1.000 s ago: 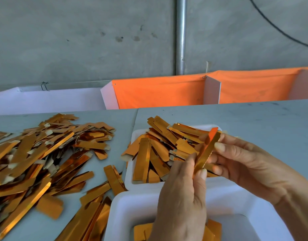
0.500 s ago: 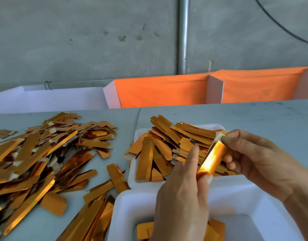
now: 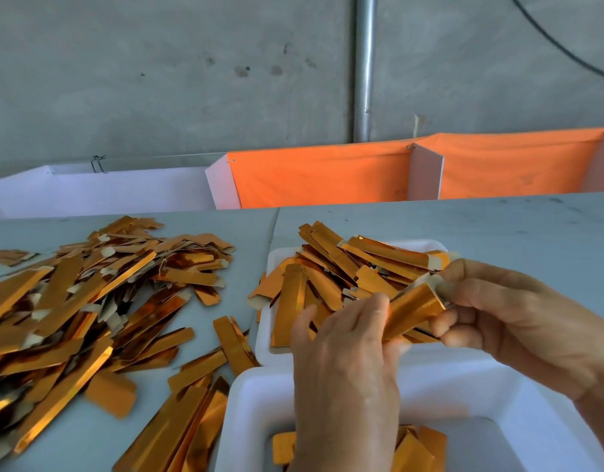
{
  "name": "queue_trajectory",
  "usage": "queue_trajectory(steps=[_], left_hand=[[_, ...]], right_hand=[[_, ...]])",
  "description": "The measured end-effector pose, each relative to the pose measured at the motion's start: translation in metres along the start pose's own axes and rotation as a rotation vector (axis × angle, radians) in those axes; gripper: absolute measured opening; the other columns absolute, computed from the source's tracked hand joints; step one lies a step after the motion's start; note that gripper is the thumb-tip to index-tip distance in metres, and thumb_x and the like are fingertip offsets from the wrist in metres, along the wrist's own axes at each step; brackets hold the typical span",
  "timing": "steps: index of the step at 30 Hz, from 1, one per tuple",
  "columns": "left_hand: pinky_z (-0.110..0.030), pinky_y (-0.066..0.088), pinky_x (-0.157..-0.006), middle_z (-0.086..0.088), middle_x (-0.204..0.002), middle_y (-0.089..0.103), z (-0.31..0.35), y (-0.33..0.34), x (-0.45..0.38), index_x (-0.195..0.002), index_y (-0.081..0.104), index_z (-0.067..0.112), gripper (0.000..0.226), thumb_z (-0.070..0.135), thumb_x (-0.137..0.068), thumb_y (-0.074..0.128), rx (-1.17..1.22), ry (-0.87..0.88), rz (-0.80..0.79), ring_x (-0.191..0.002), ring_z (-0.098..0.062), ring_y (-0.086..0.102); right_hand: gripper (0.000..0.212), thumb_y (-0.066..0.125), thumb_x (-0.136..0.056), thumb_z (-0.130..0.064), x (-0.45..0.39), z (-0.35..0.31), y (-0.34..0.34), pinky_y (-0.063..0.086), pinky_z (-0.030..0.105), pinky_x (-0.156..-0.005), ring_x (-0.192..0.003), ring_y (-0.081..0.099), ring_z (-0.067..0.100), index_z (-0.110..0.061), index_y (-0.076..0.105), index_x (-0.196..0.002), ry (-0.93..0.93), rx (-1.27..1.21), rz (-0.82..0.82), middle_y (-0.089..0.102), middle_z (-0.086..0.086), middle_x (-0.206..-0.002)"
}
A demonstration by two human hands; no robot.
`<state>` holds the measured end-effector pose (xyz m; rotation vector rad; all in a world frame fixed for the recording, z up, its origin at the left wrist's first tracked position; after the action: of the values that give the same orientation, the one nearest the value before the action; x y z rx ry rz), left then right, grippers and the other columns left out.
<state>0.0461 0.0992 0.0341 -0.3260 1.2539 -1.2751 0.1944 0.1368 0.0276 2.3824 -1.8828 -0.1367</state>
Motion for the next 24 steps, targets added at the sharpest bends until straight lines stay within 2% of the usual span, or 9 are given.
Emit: queue_trajectory(steps=[2, 4, 8, 12, 15, 17, 19, 21, 24], left_hand=[[-0.009, 0.03, -0.087, 0.023, -0.117, 0.06, -0.004, -0.002, -0.001, -0.129, 0.053, 0.035, 0.051, 0.042, -0.08, 0.068, 0.172, -0.079, 0.009, -0.109, 0.0, 0.053], [-0.001, 0.023, -0.087, 0.029, -0.127, 0.049, -0.007, 0.002, 0.002, -0.138, 0.038, 0.041, 0.056, 0.047, -0.086, 0.059, 0.264, -0.085, 0.015, -0.114, 0.01, 0.041], [-0.005, 0.035, -0.097, 0.04, -0.116, 0.045, -0.001, 0.0, 0.003, -0.136, 0.038, 0.048, 0.057, 0.045, -0.084, 0.063, 0.41, -0.062, 0.004, -0.113, 0.018, 0.04], [0.001, 0.034, -0.089, 0.035, -0.107, 0.047, 0.0, 0.001, 0.0, -0.13, 0.051, 0.039, 0.042, 0.037, -0.089, 0.06, 0.419, -0.003, 0.007, -0.107, 0.018, 0.039], [-0.001, 0.036, -0.087, 0.028, -0.112, 0.052, 0.0, 0.001, 0.0, -0.128, 0.053, 0.038, 0.037, 0.037, -0.091, 0.056, 0.45, 0.001, -0.019, -0.106, 0.014, 0.044], [-0.003, 0.037, -0.09, 0.029, -0.118, 0.051, 0.0, 0.0, 0.0, -0.131, 0.05, 0.04, 0.04, 0.036, -0.092, 0.055, 0.486, -0.001, -0.017, -0.11, 0.014, 0.044], [-0.002, 0.035, -0.094, 0.034, -0.122, 0.046, 0.001, 0.0, 0.001, -0.136, 0.042, 0.044, 0.045, 0.034, -0.093, 0.053, 0.532, 0.001, -0.025, -0.116, 0.016, 0.04], [0.002, 0.03, -0.092, 0.036, -0.121, 0.044, 0.002, 0.001, 0.0, -0.137, 0.04, 0.044, 0.046, 0.031, -0.095, 0.052, 0.539, 0.021, -0.034, -0.115, 0.019, 0.036], [0.003, 0.03, -0.089, 0.031, -0.12, 0.046, 0.004, 0.001, 0.0, -0.138, 0.044, 0.037, 0.043, 0.023, -0.097, 0.049, 0.533, 0.05, -0.039, -0.114, 0.019, 0.036]], right_hand=[[0.02, 0.066, -0.068, -0.015, -0.001, -0.001, 0.001, 0.053, 0.023, -0.046, -0.053, 0.065, 0.02, -0.014, 0.072, -0.087, -0.008, -0.02, -0.033, 0.063, 0.019, -0.066], [0.024, 0.066, -0.069, -0.015, -0.001, -0.003, 0.001, 0.053, 0.023, -0.046, -0.052, 0.064, 0.019, -0.014, 0.072, -0.092, -0.027, -0.009, -0.057, 0.061, 0.018, -0.065], [0.023, 0.073, -0.067, -0.019, 0.0, -0.006, -0.001, 0.05, 0.022, -0.045, -0.049, 0.059, 0.016, -0.009, 0.071, -0.088, -0.048, 0.01, -0.077, 0.06, 0.013, -0.062], [0.052, 0.092, -0.05, -0.032, 0.002, -0.005, 0.003, 0.05, 0.022, -0.047, -0.05, 0.058, 0.017, -0.006, 0.069, -0.089, -0.048, 0.054, -0.082, 0.059, 0.016, -0.068], [0.022, 0.076, -0.065, -0.02, 0.002, -0.007, 0.007, 0.049, 0.021, -0.047, -0.049, 0.056, 0.017, -0.009, 0.069, -0.083, -0.051, 0.042, -0.09, 0.058, 0.014, -0.067], [0.015, 0.07, -0.066, -0.017, 0.003, -0.007, 0.006, 0.049, 0.021, -0.046, -0.048, 0.055, 0.017, -0.011, 0.069, -0.079, -0.047, 0.025, -0.08, 0.057, 0.015, -0.065], [0.025, 0.082, -0.061, -0.022, 0.003, -0.006, 0.005, 0.049, 0.021, -0.046, -0.049, 0.056, 0.017, -0.011, 0.07, -0.08, -0.043, 0.034, -0.085, 0.056, 0.016, -0.064], [0.05, 0.093, -0.047, -0.035, 0.003, -0.005, 0.005, 0.049, 0.021, -0.047, -0.05, 0.057, 0.017, -0.01, 0.07, -0.083, -0.047, 0.05, -0.096, 0.058, 0.014, -0.064], [0.059, 0.095, -0.042, -0.039, 0.003, -0.006, 0.004, 0.05, 0.022, -0.048, -0.052, 0.058, 0.017, -0.008, 0.069, -0.085, -0.056, 0.06, -0.108, 0.059, 0.013, -0.066]])
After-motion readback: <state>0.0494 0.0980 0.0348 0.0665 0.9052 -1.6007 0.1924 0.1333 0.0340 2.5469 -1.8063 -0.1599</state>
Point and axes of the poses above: each hand's wrist, its own x-axis away from the middle knuckle, its own y-axis out of the palm, z = x × y, the point moved 7 cm from there along -x, towards the middle knuckle
